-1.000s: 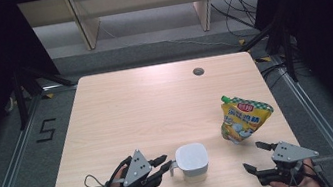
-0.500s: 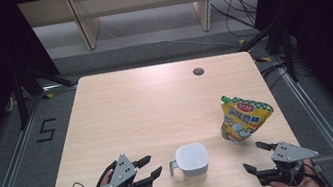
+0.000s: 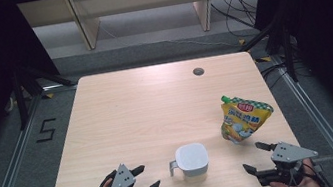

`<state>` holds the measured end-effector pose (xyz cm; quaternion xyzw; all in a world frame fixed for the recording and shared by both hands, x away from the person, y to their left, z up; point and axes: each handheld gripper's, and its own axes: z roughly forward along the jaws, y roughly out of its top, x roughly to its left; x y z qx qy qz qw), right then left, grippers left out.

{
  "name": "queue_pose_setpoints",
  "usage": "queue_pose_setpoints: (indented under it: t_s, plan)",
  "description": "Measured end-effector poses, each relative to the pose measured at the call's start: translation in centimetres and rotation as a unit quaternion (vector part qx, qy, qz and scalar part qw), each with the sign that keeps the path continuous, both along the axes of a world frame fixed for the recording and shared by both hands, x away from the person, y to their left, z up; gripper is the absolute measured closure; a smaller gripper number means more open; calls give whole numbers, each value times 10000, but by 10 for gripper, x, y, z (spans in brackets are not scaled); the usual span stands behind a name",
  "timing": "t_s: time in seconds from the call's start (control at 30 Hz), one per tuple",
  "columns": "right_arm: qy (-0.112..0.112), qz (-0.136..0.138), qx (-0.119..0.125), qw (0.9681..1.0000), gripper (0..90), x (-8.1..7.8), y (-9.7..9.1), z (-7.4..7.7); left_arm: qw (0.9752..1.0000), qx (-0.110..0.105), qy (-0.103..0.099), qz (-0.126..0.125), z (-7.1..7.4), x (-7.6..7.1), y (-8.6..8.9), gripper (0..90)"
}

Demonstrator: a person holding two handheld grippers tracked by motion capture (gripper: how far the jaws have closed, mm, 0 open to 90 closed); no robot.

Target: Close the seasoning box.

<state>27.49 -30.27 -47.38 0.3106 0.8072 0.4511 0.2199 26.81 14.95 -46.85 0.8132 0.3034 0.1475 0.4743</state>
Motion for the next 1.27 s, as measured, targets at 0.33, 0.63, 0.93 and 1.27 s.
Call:
queue_pose_setpoints:
  t_s: [0.33, 0.63, 0.93, 1.27]
  plan:
    - [163, 49, -111, 9998, 185, 0, 2, -3, 9997, 233, 32, 82, -13, -10, -2, 269]
    - [212, 43, -139, 9997, 184, 0, 2, -3, 9993, 370, -40, 19, -15, -9, -3, 260]
    - [216, 60, -176, 9996, 184, 1, 2, -4, 9994, 353, -37, 52, -15, -9, -2, 259]
    - [287, 29, -153, 9995, 183, 1, 2, -5, 9995, 297, 75, 128, -18, -10, -3, 259]
